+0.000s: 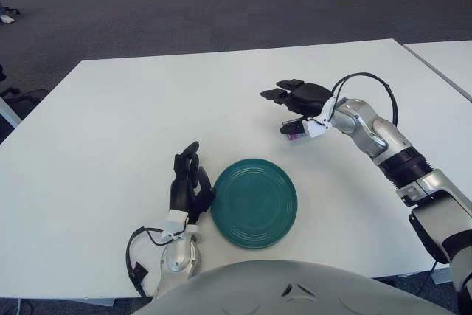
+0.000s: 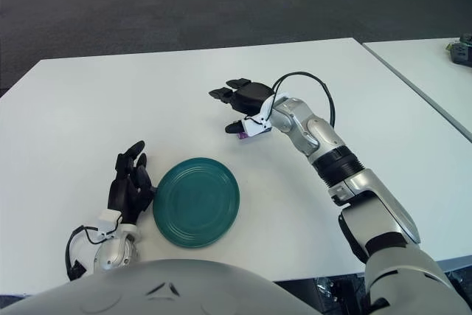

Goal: Put the gum into the plate.

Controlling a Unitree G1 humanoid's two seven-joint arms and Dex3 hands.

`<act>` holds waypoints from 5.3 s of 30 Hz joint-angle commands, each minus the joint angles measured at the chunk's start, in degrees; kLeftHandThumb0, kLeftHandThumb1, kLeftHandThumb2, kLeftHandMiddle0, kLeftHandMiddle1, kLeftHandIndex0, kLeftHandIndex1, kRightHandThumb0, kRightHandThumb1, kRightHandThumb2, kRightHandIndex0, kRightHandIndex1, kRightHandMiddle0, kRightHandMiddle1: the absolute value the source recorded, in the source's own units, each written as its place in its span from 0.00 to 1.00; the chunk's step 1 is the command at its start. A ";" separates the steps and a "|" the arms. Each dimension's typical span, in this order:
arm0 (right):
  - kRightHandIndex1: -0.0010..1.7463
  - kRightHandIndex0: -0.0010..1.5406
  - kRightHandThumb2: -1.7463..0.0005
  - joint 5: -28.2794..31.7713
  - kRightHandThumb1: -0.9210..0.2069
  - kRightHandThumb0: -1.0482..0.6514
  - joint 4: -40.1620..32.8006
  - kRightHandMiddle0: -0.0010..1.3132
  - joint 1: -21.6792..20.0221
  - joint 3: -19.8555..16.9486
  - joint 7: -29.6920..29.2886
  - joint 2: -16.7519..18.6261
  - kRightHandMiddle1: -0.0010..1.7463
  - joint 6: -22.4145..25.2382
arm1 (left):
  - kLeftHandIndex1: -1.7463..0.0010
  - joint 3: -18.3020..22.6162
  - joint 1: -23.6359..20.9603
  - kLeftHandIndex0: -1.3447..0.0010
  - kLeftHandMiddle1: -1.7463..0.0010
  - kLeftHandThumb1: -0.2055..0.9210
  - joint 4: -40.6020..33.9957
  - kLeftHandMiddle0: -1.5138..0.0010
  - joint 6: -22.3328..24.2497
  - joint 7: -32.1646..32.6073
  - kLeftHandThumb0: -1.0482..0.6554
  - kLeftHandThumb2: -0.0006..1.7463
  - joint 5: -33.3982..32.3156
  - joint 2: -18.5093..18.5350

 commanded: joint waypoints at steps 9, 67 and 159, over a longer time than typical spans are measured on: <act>0.00 0.00 0.47 -1.32 0.00 0.00 2.29 0.00 -0.41 -0.46 1.17 -1.25 0.00 -1.38 | 0.63 0.03 -0.92 1.00 1.00 1.00 1.83 0.90 3.95 -1.93 0.09 0.52 2.00 2.40; 0.01 0.09 0.52 -12.15 0.00 0.00 43.97 0.00 -6.77 11.55 -32.83 6.35 0.19 -15.05 | 0.74 0.52 -0.18 1.00 1.00 1.00 -0.02 0.90 4.28 -4.35 0.11 0.55 0.20 3.02; 1.00 0.27 0.48 -5.33 0.26 0.38 35.45 0.29 -7.03 7.06 -41.06 7.26 1.00 -18.17 | 0.59 1.13 2.92 1.00 1.00 1.00 -7.07 0.77 4.90 -4.30 0.13 0.54 -1.45 1.78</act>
